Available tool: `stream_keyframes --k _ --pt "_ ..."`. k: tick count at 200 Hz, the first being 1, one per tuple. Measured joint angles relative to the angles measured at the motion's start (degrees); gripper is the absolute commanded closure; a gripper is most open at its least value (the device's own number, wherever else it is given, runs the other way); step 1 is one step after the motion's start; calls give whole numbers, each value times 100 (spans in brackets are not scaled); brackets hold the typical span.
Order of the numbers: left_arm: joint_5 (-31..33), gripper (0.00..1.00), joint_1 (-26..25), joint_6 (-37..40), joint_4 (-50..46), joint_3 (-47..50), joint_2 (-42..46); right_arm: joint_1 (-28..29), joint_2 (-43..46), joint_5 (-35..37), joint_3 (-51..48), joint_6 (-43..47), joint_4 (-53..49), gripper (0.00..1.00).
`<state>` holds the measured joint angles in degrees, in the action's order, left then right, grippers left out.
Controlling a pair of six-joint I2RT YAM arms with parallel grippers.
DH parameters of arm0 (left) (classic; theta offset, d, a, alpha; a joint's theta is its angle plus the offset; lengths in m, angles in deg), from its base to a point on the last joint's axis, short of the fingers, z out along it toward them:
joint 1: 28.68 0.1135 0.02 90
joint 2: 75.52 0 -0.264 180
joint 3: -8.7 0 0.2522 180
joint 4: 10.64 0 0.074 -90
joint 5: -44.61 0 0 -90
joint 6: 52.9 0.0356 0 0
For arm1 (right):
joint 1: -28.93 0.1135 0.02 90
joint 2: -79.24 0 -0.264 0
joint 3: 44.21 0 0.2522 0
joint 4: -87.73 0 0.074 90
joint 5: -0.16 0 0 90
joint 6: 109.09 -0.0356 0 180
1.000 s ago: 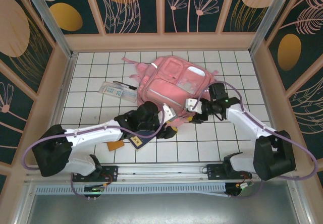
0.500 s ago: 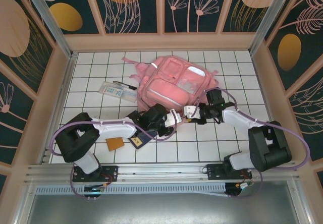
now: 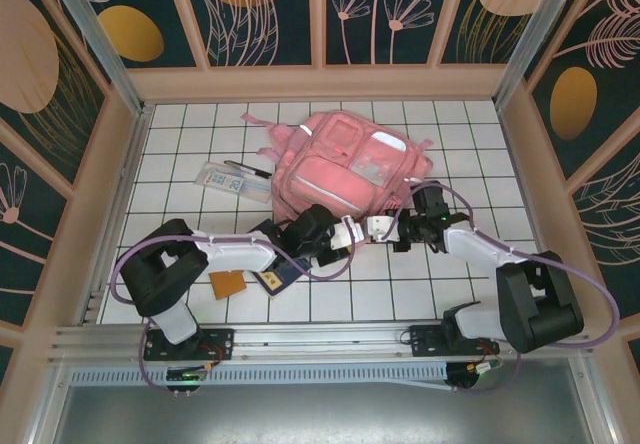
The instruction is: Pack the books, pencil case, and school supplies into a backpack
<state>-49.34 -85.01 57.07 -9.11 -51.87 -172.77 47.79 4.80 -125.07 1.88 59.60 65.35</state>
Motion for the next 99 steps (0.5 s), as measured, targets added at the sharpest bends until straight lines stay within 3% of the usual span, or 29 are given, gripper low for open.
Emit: stream_keyframes --k 20,41,57,65,73,99 --pt "2 62 0 9 68 -17 -94 -2 101 107 -109 -57 68 100" --pt "44 72 0 72 74 -79 -192 -15 155 238 -177 -122 87 100" --pt "79 90 0 136 72 -127 -240 -37 197 308 -203 -160 96 100" --pt "107 99 2 162 57 -157 -254 -48 210 334 -214 -195 109 85" --pt "136 100 2 212 46 -164 -258 -50 219 354 -223 -210 120 72" --pt "144 100 2 345 26 -164 -247 -48 229 345 -254 -260 114 54"
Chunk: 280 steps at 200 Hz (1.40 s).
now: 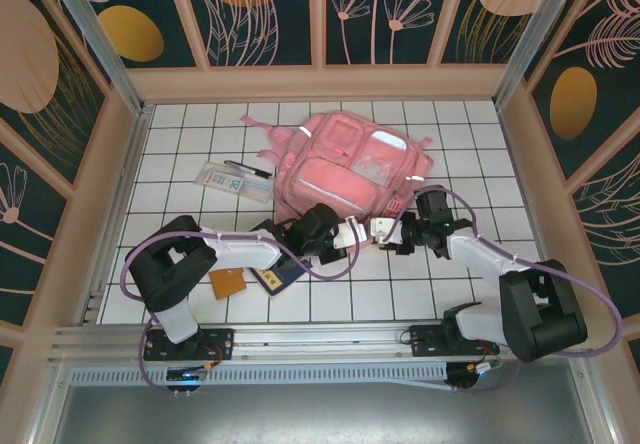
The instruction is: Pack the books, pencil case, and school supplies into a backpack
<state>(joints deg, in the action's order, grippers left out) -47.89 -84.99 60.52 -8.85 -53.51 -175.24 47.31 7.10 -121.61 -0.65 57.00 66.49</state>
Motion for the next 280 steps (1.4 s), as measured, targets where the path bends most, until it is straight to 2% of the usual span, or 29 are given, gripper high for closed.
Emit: stream_keyframes --k 29,54,58,76,86,90,97,106,125,128,136,141,194,236,264,280 --pt "-138 100 4 155 28 114 166 48 0 -179 0 44 -9 47" --pt "-308 100 9 304 70 332 503 181 -13 -240 0 46 46 49" --pt "-326 100 11 321 70 358 553 195 -17 -238 0 42 72 52" --pt "-457 100 46 367 48 439 758 234 -98 -240 0 -22 238 83" --pt "-503 100 92 398 44 487 855 240 -151 -267 2 -2 328 96" --pt "-518 100 103 402 48 509 883 247 -168 -284 2 -59 345 100" --pt "-542 100 136 407 55 560 942 269 -192 -315 2 -76 378 100" --pt "-564 85 188 404 81 643 1003 321 -208 -358 2 -92 437 100" --pt "-590 37 308 332 90 754 1117 463 -210 -380 2 -173 505 100" --pt "-619 25 332 326 79 754 1137 481 -210 -376 0 -190 520 100" --pt "-697 4 389 289 70 754 1191 531 -210 -374 -15 -232 597 100" --pt "-765 1 424 240 68 754 1235 573 -203 -369 -57 -282 717 100" --pt "-1714 2 678 -472 -365 413 1172 852 365 -166 -957 -442 1919 100" --pt "-2315 50 754 -306 -1246 -372 407 984 667 48 -1211 -289 2326 100" --pt "-2559 67 772 -33 -1751 -745 2 986 697 76 -1224 -192 2356 100" --pt "-2660 73 776 28 -1928 -872 -96 986 697 85 -1224 -122 2345 100"
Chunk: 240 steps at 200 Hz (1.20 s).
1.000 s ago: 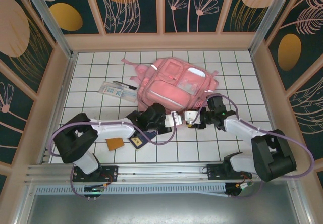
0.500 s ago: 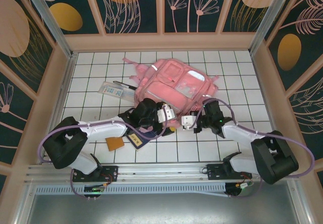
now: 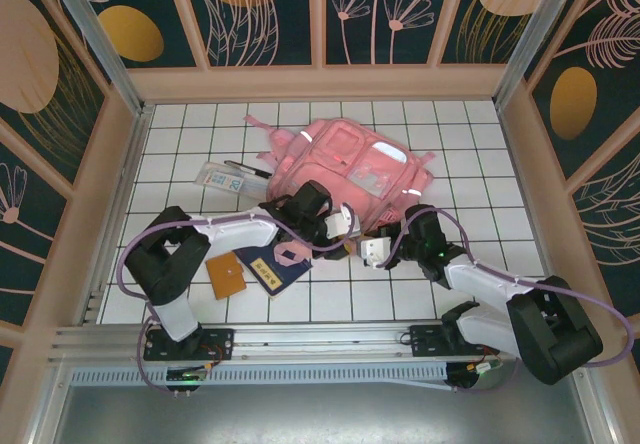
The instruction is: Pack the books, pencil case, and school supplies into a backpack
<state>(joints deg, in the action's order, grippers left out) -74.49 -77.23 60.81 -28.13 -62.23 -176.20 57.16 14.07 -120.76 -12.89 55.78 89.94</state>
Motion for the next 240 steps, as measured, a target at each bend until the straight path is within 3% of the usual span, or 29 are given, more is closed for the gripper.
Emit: stream_keyframes --k 49,113,189,210,228,240 --pt "-66 92 92 -13 -105 52 192 0 0 9 -4 133 0 100" --pt "-321 99 308 -98 -81 201 483 66 20 -2 -7 173 278 100" --pt "-302 90 345 92 160 638 1001 46 26 -310 -31 129 516 100" --pt "-369 80 385 146 66 640 1082 -37 28 -214 -39 131 328 100" --pt "-470 67 444 94 33 640 1154 -109 24 -26 -72 133 116 100" --pt "-516 65 470 50 26 638 1178 -107 24 24 -72 133 44 100"
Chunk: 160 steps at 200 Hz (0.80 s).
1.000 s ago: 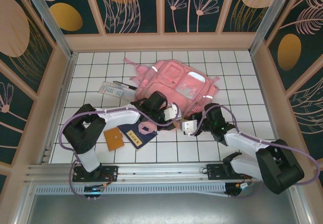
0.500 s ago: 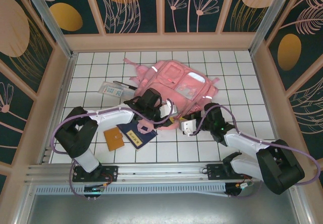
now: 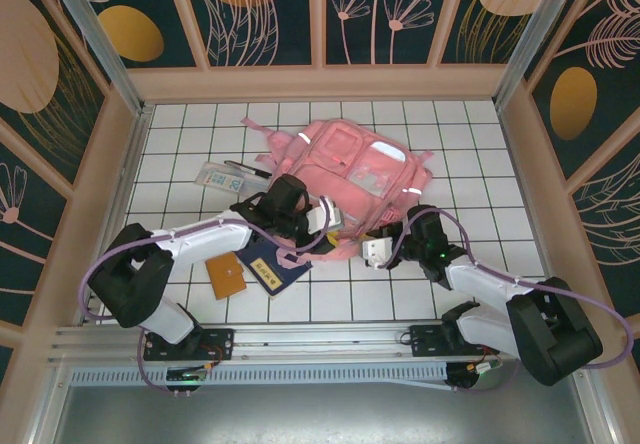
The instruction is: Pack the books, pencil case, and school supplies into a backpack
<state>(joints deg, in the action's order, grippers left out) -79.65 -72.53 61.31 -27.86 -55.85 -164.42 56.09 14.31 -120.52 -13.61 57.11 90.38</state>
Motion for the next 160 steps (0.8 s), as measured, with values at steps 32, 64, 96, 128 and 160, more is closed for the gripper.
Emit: stream_keyframes --k 32,64,96,128,160 --pt "-7 56 4 98 -212 -57 2 50 2 85 0 0 -35 100" --pt "153 47 2 588 -446 -254 -26 61 2 90 0 -2 -35 100" --pt "227 47 4 754 -662 -688 -323 149 111 221 -76 92 31 100" --pt "-13 50 22 474 -1126 -1711 -846 282 439 546 -352 258 245 100" --pt "289 41 120 -909 -1084 -1429 -428 348 415 483 251 286 -518 41"
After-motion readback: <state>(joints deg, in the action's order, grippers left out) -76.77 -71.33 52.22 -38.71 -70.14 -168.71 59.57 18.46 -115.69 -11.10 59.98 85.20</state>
